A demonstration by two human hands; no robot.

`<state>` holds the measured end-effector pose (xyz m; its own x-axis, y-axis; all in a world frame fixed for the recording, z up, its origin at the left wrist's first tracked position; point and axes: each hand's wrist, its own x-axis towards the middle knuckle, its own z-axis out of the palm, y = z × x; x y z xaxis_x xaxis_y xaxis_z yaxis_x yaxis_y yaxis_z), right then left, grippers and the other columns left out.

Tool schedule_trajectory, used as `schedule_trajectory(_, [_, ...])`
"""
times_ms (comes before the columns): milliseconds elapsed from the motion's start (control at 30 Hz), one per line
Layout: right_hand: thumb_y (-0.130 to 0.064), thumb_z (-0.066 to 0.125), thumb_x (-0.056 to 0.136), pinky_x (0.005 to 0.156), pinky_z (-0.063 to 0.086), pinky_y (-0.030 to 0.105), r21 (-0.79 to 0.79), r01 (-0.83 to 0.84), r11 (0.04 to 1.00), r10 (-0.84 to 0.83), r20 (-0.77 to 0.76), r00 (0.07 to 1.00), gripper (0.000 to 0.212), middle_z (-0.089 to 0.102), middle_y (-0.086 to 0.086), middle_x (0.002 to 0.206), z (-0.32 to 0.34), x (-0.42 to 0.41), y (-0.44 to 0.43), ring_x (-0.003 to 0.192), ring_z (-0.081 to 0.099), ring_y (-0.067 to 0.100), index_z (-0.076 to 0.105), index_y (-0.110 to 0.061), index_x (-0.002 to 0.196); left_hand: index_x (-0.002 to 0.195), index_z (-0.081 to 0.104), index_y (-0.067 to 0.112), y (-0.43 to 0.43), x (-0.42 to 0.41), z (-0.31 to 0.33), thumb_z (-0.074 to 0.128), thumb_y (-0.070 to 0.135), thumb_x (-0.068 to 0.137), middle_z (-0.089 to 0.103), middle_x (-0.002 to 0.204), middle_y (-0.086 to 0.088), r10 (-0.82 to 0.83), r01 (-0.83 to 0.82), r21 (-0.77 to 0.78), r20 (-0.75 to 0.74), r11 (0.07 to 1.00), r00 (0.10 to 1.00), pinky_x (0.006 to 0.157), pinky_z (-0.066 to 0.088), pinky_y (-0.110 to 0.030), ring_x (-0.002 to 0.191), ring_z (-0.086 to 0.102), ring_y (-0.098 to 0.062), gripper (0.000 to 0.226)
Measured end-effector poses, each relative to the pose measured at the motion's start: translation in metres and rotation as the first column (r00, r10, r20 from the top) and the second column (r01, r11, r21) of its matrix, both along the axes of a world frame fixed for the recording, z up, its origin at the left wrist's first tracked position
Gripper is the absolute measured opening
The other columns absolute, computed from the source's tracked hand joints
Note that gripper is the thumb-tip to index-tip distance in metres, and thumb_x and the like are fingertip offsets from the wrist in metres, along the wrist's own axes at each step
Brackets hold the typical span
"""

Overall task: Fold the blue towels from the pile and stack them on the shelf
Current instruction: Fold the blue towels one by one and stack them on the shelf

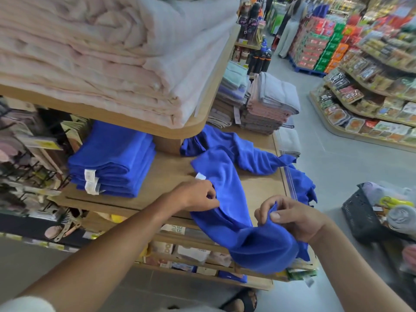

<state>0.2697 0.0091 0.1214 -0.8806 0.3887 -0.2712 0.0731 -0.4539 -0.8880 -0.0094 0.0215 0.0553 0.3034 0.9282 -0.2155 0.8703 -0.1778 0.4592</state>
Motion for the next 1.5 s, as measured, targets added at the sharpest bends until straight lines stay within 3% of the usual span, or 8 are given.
schedule_trajectory(267, [-0.013, 0.071, 0.093, 0.091, 0.052, 0.037, -0.082, 0.039, 0.996, -0.035, 0.059, 0.998, 0.029, 0.068, 0.012, 0.113, -0.007, 0.013, 0.002, 0.104, 0.066, 0.027, 0.072, 0.004, 0.117, 0.088, 0.064, 0.030, 0.002, 0.014, -0.008, 0.057, 0.034, 0.091, 0.061, 0.081, 0.015, 0.029, -0.093, 0.411, 0.159, 0.907, 0.987, 0.071, 0.050, -0.034, 0.079, 0.057, -0.007, 0.009])
schedule_trajectory(467, [-0.006, 0.072, 0.093, 0.083, 0.055, 0.024, -0.070, -0.103, 0.992, 0.109, 0.097, 0.989, 0.019, 0.072, 0.004, 0.106, -0.005, 0.027, -0.006, 0.093, 0.068, 0.015, 0.072, -0.007, 0.111, 0.117, 0.067, 0.043, -0.017, 0.045, -0.025, 0.061, 0.047, 0.092, 0.053, 0.128, 0.024, -0.395, 0.393, 0.298, -0.057, 0.870, 0.917, 0.064, 0.041, -0.025, 0.085, 0.062, -0.007, 0.027])
schedule_trajectory(800, [-0.009, 0.068, 0.096, 0.091, 0.053, 0.022, -0.052, -0.024, 0.998, 0.033, 0.167, 0.985, 0.016, 0.077, 0.002, 0.106, -0.010, 0.043, -0.016, 0.103, 0.071, 0.012, 0.078, -0.009, 0.108, 0.107, 0.058, 0.040, -0.012, 0.046, -0.017, 0.051, 0.043, 0.098, 0.070, 0.100, 0.014, -0.225, 0.196, 0.229, 0.111, 0.953, 0.968, 0.070, 0.048, -0.034, 0.077, 0.060, -0.007, 0.012])
schedule_trajectory(933, [-0.019, 0.076, 0.092, 0.096, 0.049, 0.021, 0.028, -0.017, 0.999, 0.010, 0.254, 0.967, 0.019, 0.075, 0.003, 0.108, -0.013, 0.042, -0.012, 0.106, 0.067, 0.012, 0.079, -0.010, 0.108, 0.123, 0.057, 0.047, -0.024, 0.047, -0.010, 0.058, 0.053, 0.090, 0.064, 0.123, 0.025, -0.404, 0.388, 0.261, 0.008, 0.884, 0.915, 0.069, 0.041, -0.020, 0.080, 0.056, 0.005, 0.034])
schedule_trajectory(1067, [-0.018, 0.073, 0.094, 0.100, 0.049, 0.026, 0.069, -0.050, 0.996, 0.026, 0.308, 0.951, 0.020, 0.074, 0.006, 0.111, -0.015, 0.041, -0.007, 0.110, 0.066, 0.017, 0.078, -0.009, 0.111, 0.118, 0.066, 0.041, -0.032, 0.059, -0.016, 0.053, 0.041, 0.097, 0.064, 0.122, 0.018, -0.463, 0.476, 0.309, -0.118, 0.824, 0.878, 0.074, 0.052, -0.036, 0.095, 0.066, -0.010, 0.025])
schedule_trajectory(1200, [-0.026, 0.073, 0.095, 0.083, 0.042, 0.042, 0.245, -0.025, 0.969, -0.073, 0.382, 0.921, 0.028, 0.063, 0.020, 0.110, -0.014, 0.036, -0.005, 0.098, 0.053, 0.034, 0.076, -0.006, 0.113, 0.109, 0.061, 0.038, -0.028, 0.052, -0.014, 0.050, 0.025, 0.097, 0.067, 0.088, 0.015, -0.245, 0.193, 0.202, 0.283, 0.960, 0.927, 0.066, 0.041, -0.021, 0.074, 0.057, -0.003, 0.022])
schedule_trajectory(1333, [-0.021, 0.069, 0.097, 0.079, 0.048, 0.022, 0.434, 0.022, 0.901, -0.176, 0.316, 0.932, 0.017, 0.069, 0.005, 0.100, 0.000, 0.014, -0.009, 0.090, 0.061, 0.014, 0.080, -0.017, 0.110, 0.090, 0.056, 0.023, -0.030, 0.044, -0.002, 0.043, 0.010, 0.092, 0.052, 0.068, 0.017, -0.067, 0.099, -0.004, 0.711, 0.995, 0.700, 0.067, 0.036, -0.012, 0.064, 0.045, -0.001, 0.019])
schedule_trajectory(1500, [-0.008, 0.077, 0.090, 0.085, 0.058, 0.032, 0.755, 0.071, 0.652, -0.354, 0.220, 0.909, 0.025, 0.076, -0.003, 0.097, 0.007, -0.026, -0.011, 0.089, 0.070, 0.021, 0.081, -0.032, 0.098, 0.082, 0.052, 0.007, -0.031, 0.033, 0.009, 0.043, 0.023, 0.083, 0.047, 0.076, -0.016, 0.035, 0.120, -0.099, 0.891, 0.988, 0.452, 0.072, 0.035, -0.023, 0.072, 0.047, -0.018, 0.019])
